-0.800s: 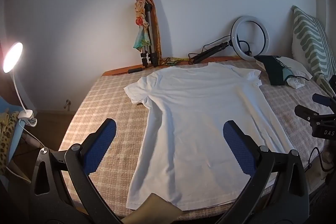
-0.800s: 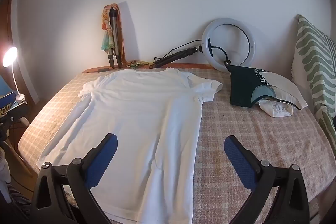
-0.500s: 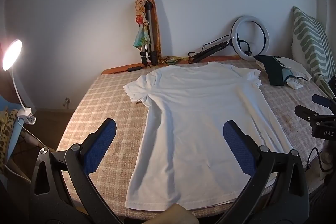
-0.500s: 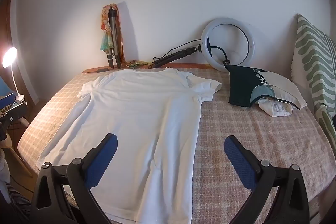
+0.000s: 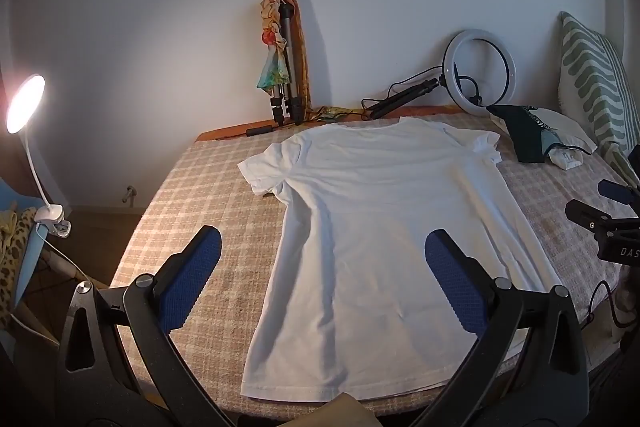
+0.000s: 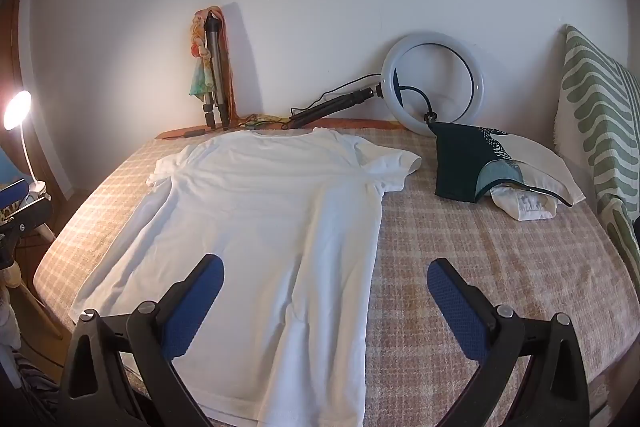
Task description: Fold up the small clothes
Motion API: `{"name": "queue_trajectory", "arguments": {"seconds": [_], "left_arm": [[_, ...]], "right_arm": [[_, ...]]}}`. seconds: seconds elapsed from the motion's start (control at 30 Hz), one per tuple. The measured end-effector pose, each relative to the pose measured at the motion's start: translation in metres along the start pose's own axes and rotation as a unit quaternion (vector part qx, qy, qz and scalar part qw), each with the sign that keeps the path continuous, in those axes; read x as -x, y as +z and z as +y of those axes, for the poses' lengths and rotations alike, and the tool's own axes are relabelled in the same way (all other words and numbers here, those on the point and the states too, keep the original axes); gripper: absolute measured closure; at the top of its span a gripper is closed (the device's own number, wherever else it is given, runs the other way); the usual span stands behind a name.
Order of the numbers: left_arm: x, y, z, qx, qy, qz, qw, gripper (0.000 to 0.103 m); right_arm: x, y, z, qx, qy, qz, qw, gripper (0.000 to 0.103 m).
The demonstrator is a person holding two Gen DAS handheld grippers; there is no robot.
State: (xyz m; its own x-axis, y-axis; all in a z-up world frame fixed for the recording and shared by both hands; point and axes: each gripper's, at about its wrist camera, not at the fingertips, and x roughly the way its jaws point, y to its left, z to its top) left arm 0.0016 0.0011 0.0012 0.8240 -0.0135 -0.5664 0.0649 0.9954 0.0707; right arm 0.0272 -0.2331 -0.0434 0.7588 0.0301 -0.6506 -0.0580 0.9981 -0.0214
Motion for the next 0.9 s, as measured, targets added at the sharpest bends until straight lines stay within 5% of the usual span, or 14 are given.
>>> {"name": "queue_trajectory", "arguments": {"seconds": [0.9], "left_arm": [[-0.0013, -0.0014, 0.0074, 0.002, 0.003, -0.001, 1.0, 0.0]], "right_arm": [[0.0002, 0.0002, -0.0007, 0.0, -0.001, 0.0, 1.0, 0.0]]}}
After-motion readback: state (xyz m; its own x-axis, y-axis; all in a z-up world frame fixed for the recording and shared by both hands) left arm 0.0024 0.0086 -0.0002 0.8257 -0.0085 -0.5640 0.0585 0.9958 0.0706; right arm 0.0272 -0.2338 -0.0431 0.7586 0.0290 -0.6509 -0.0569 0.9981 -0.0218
